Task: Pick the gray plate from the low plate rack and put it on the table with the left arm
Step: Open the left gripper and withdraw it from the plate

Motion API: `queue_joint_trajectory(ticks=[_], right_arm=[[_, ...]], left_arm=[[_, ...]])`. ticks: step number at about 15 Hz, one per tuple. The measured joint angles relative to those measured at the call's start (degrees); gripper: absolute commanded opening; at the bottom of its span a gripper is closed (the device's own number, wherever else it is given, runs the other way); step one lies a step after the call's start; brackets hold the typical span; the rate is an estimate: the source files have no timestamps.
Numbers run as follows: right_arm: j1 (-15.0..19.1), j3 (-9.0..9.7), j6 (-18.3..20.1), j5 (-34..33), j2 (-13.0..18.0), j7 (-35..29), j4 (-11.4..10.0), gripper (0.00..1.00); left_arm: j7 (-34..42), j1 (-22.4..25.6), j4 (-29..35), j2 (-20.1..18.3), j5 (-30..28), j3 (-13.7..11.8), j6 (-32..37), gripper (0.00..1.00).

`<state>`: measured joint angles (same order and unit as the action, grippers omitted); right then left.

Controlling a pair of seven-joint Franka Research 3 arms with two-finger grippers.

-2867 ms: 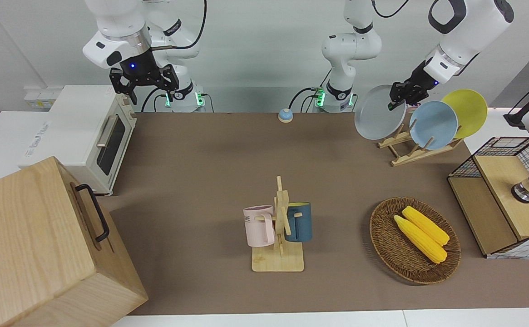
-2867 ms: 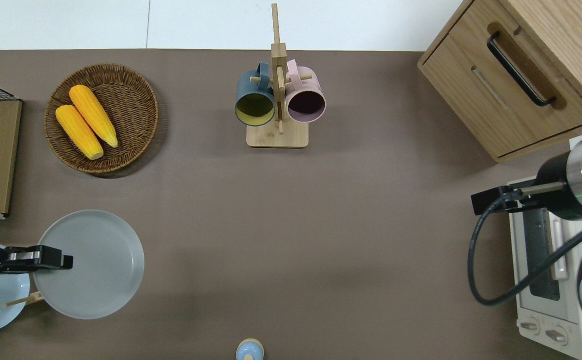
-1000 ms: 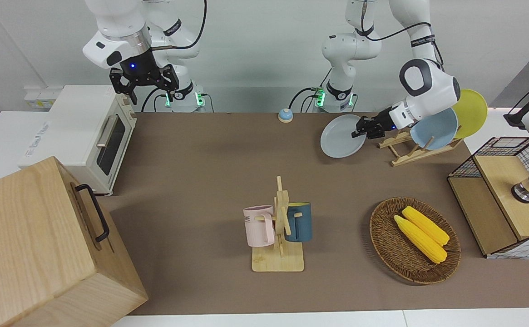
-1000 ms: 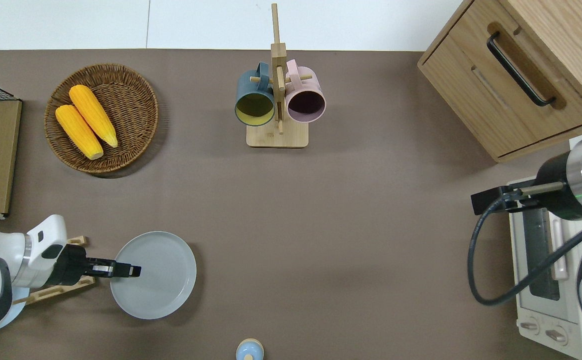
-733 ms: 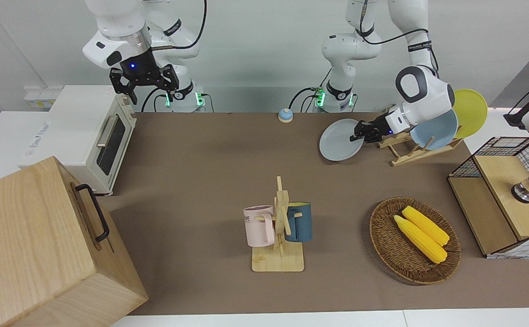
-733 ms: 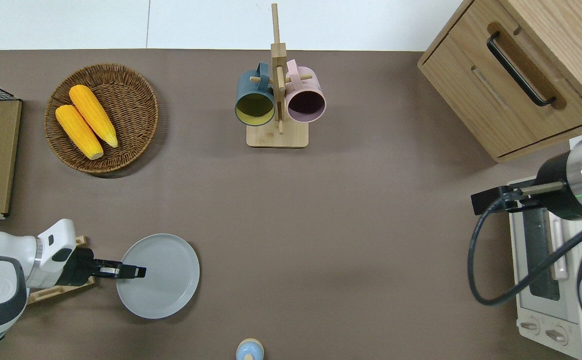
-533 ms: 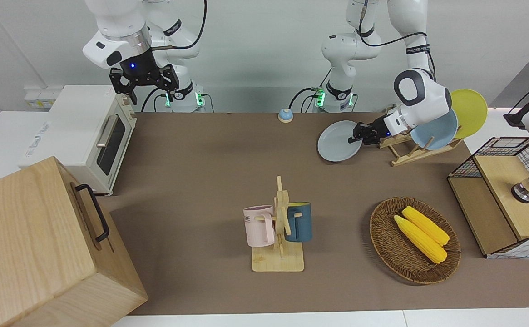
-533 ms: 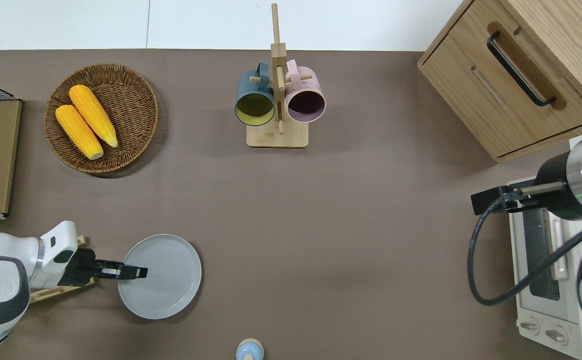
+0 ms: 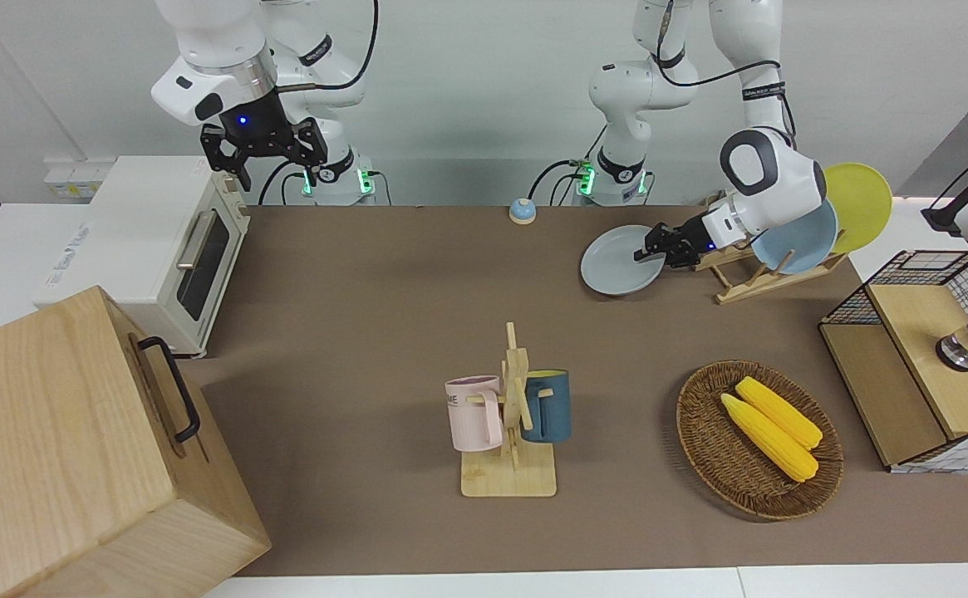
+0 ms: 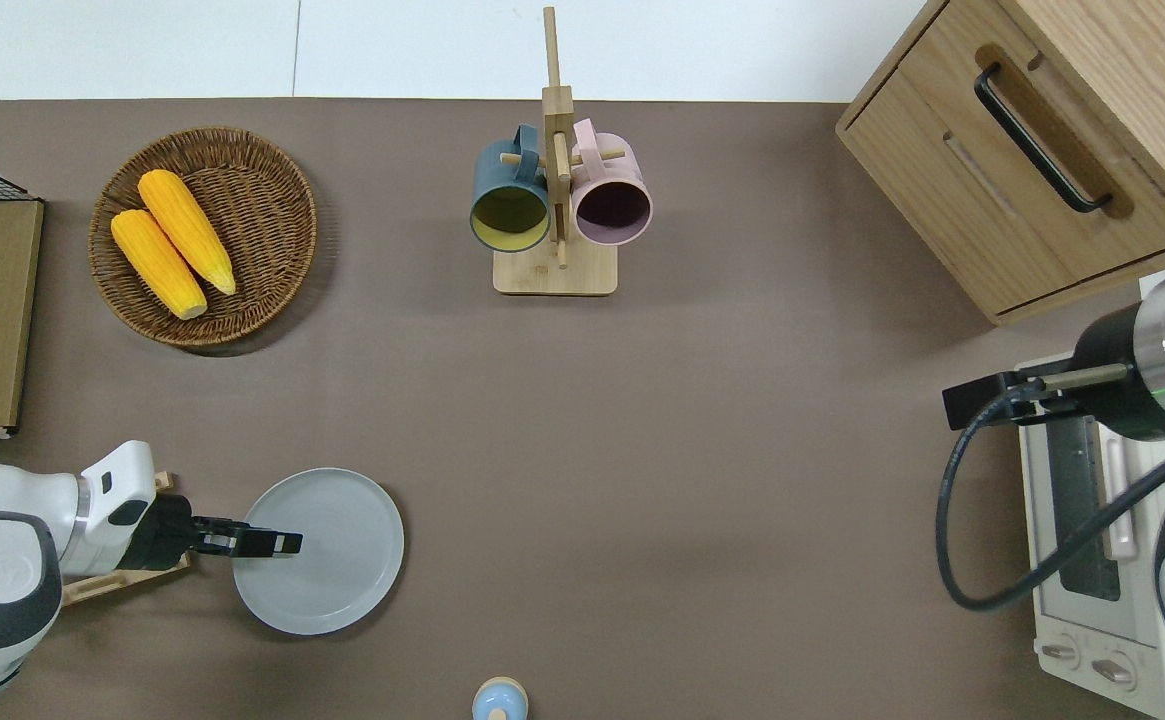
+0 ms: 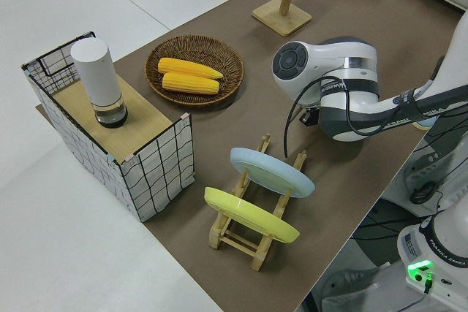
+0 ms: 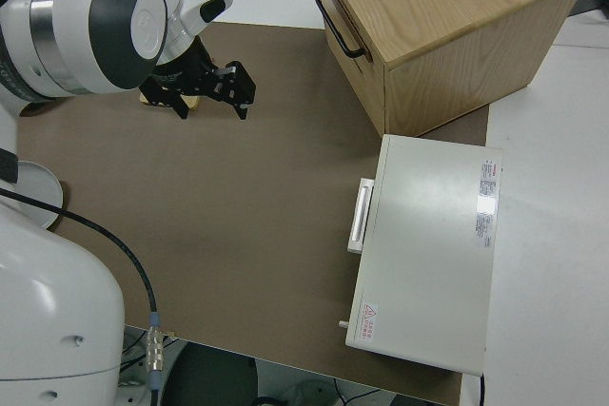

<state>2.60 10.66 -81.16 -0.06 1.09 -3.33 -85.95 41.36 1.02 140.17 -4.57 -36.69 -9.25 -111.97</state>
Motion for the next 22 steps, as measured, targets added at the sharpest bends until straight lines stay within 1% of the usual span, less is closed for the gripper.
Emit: queue_joint_trajectory(ticks=[1,4,6,9,12,15,18,22], right_arm=[[0.00,0.00,0.00,0.00,0.00,0.00,0.00,0.990],[0.00,0.00,0.00,0.00,0.00,0.00,0.00,0.990],[0.00,0.00,0.00,0.00,0.00,0.00,0.00,0.987],[0.00,0.00,0.00,0.00,0.00,0.00,0.00,0.990],[0.00,0.00,0.00,0.00,0.00,0.00,0.00,0.987],[0.00,0.00,0.00,0.00,0.00,0.00,0.00,0.990],[0.00,0.00,0.00,0.00,0.00,0.00,0.00,0.990],[0.00,0.00,0.00,0.00,0.00,0.00,0.00,0.987]], left_arm=[[0.01,0.00,-0.05,0.00,0.00,0.02,-0.12,0.99],[0.07,-0.01,-0.81,-0.09,0.58,0.23,-0.64,0.99],[-0.36,-0.02,-2.25,-0.17,2.29,0.33,-0.65,0.99],[-3.75,-0.13,-5.29,-0.23,5.28,0.61,-0.48,0.99],[-7.04,-0.59,-8.64,-0.35,7.02,0.76,0.30,0.99],[-9.78,-0.68,-11.95,-0.62,10.38,1.17,1.43,0.99],[-15.13,-0.68,-15.50,-1.36,14.56,1.88,2.76,0.99],[-23.94,-0.69,-22.84,-2.56,21.57,3.63,6.98,0.99]])
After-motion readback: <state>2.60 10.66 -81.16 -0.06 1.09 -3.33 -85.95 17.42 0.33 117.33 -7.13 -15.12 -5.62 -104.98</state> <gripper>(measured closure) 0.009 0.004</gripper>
